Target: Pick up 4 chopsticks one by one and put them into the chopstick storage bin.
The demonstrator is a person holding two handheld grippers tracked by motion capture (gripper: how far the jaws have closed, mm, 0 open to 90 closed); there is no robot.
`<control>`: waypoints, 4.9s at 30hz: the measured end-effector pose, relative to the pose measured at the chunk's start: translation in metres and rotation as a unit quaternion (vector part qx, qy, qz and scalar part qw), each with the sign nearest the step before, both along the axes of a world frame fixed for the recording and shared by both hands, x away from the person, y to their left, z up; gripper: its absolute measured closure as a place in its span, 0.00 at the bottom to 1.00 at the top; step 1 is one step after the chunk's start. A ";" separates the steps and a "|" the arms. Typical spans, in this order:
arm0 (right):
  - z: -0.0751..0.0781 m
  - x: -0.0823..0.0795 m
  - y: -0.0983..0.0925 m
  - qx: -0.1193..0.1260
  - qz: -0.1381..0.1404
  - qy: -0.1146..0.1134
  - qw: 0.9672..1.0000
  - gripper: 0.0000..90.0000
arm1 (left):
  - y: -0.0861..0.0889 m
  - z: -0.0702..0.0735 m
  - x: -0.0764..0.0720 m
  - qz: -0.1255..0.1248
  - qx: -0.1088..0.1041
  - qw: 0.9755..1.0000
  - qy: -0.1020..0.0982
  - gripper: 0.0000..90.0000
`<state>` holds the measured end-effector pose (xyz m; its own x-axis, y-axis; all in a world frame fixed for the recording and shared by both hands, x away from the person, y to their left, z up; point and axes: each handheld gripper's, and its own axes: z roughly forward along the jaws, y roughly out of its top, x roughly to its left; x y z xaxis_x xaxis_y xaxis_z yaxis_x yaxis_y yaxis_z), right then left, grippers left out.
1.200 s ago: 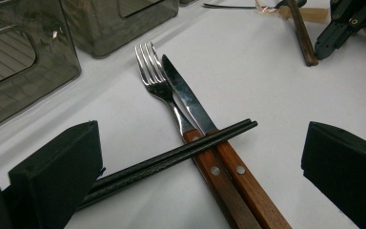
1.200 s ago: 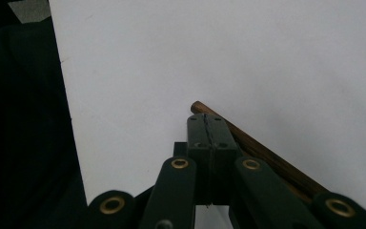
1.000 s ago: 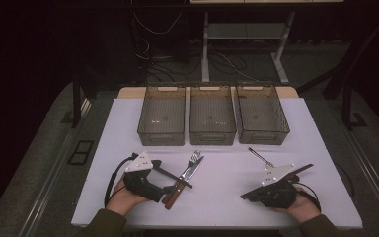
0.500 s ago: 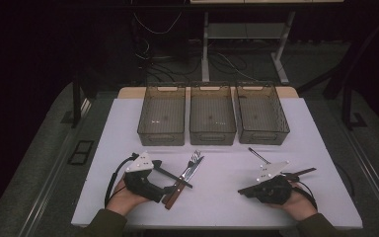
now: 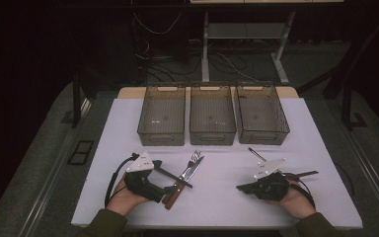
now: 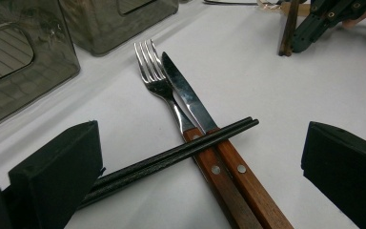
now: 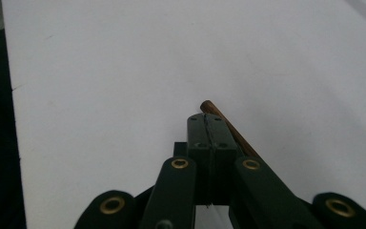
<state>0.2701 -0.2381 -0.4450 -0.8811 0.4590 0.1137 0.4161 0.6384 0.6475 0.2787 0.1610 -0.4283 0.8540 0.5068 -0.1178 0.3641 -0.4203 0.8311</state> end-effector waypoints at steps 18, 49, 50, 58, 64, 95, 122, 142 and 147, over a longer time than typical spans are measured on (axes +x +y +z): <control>-0.001 0.018 0.003 -0.002 -0.020 -0.012 1.000 1.00 | 0.000 0.000 0.000 -0.003 -0.002 1.000 -0.004 0.00; -0.001 0.053 0.011 -0.013 -0.064 -0.029 0.997 1.00 | -0.001 -0.003 0.000 -0.003 -0.005 1.000 0.001 0.00; -0.001 0.053 0.011 -0.013 -0.064 -0.029 0.997 1.00 | -0.001 -0.003 0.000 -0.004 -0.002 1.000 0.001 0.00; -0.001 0.058 0.013 -0.009 -0.069 -0.030 0.997 1.00 | -0.003 -0.004 -0.001 -0.005 0.001 1.000 -0.003 0.00; 0.009 0.056 0.011 0.014 -0.063 -0.031 0.997 0.99 | -0.003 -0.003 -0.001 -0.006 0.001 1.000 -0.004 0.00; 0.032 0.017 -0.073 0.010 -0.078 -0.015 0.997 0.65 | -0.002 -0.004 -0.001 -0.009 -0.003 1.000 0.001 0.00; 0.014 0.028 -0.073 -0.050 -0.052 -0.003 0.997 0.89 | -0.004 -0.005 -0.001 -0.012 0.000 1.000 0.002 0.00; 0.012 0.027 -0.069 -0.067 -0.031 -0.006 0.997 0.94 | -0.004 -0.005 -0.001 -0.014 0.002 1.000 0.002 0.00; 0.013 0.027 -0.070 -0.063 -0.027 -0.001 0.998 0.94 | -0.004 -0.005 -0.001 -0.014 0.002 1.000 0.001 0.00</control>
<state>0.2976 -0.3077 -0.4322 -0.8545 0.5170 0.0505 0.4514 0.6910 0.5646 0.2775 0.1569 -0.4334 0.8676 0.4829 -0.1188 0.3545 -0.4330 0.8288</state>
